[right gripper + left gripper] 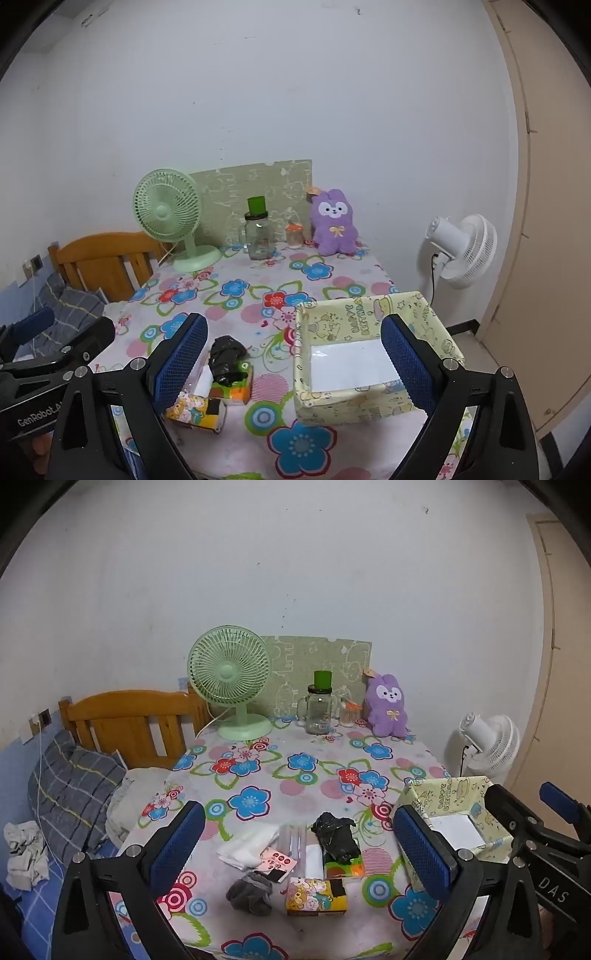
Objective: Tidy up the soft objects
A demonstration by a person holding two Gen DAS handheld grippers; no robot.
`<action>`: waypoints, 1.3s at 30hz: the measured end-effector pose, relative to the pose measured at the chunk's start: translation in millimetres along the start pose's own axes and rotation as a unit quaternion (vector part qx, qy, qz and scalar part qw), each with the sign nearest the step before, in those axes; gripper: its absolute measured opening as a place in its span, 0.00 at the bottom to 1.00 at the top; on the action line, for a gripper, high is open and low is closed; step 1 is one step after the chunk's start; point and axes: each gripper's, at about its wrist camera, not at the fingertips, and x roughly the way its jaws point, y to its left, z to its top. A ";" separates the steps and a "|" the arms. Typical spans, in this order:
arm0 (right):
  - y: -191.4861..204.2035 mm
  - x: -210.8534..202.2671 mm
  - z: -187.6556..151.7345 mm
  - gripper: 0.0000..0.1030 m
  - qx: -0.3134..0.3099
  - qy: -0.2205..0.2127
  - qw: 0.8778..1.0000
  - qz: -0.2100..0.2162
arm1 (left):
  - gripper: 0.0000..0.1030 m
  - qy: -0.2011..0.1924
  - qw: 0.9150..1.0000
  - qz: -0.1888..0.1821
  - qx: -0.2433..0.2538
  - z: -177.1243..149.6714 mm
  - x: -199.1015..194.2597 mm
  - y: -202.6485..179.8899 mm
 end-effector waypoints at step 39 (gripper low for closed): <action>-8.5 -3.6 1.1 0.94 -0.003 0.001 1.000 -0.024 | 1.00 -0.003 1.000 -0.003 0.012 0.2 3.1 -8.1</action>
